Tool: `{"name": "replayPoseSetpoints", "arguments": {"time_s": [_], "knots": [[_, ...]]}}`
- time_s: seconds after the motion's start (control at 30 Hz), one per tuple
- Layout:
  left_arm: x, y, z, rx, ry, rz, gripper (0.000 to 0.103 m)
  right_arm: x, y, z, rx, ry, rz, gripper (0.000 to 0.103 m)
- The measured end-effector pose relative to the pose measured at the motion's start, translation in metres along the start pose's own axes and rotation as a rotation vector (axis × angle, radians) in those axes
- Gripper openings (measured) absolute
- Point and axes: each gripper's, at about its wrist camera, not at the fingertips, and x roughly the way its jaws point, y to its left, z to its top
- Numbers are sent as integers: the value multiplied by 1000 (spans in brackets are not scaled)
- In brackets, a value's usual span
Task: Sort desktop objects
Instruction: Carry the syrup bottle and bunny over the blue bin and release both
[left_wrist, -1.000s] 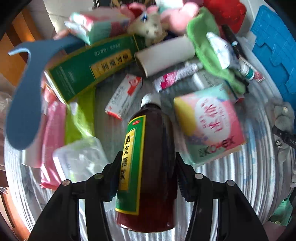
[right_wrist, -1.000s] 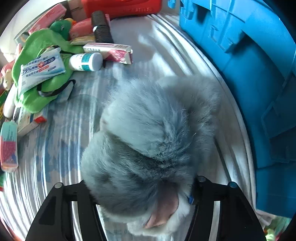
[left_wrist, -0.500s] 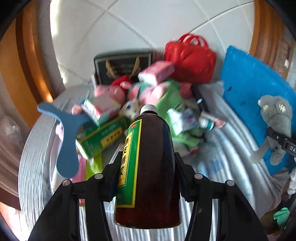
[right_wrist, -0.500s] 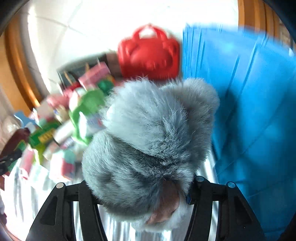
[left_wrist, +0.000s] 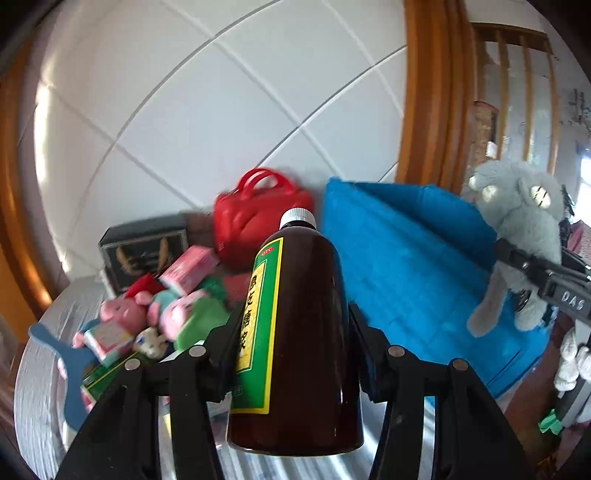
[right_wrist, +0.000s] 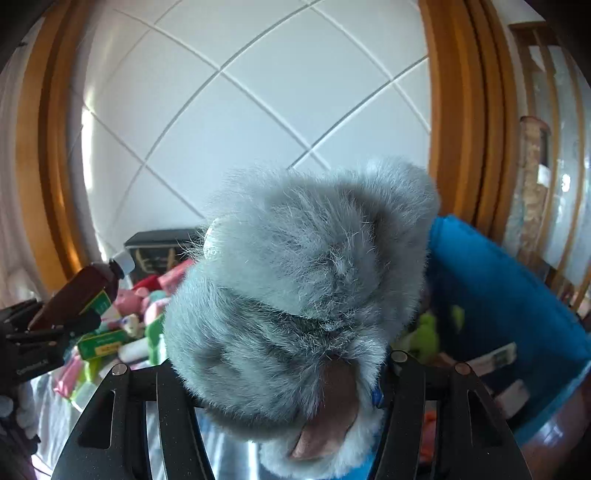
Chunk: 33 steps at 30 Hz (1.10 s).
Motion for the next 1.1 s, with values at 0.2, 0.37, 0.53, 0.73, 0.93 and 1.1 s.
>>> {"name": "replayPoseSetpoints", "arguments": {"time_s": [0.2,0.37,0.53,0.73,0.93,1.1], "knots": [[13,-105,39,44,-66,-73,51,-10,-83,3,-25,-7,-70,59],[37,-190,63,85,-63,-110,51,-5,-162,-1,-40,34,-105,59],[85,-261,72,130,73,-119,51,27,-225,-15,-52,131,-95,59],[139,-308,63,198,268,-96,51,55,-271,-37,-77,242,-69,59],[159,-329,55,222,330,-43,51,54,-277,-44,-93,273,-55,60],[163,-332,51,219,342,-10,51,56,-282,-44,-94,291,-27,60]]}}
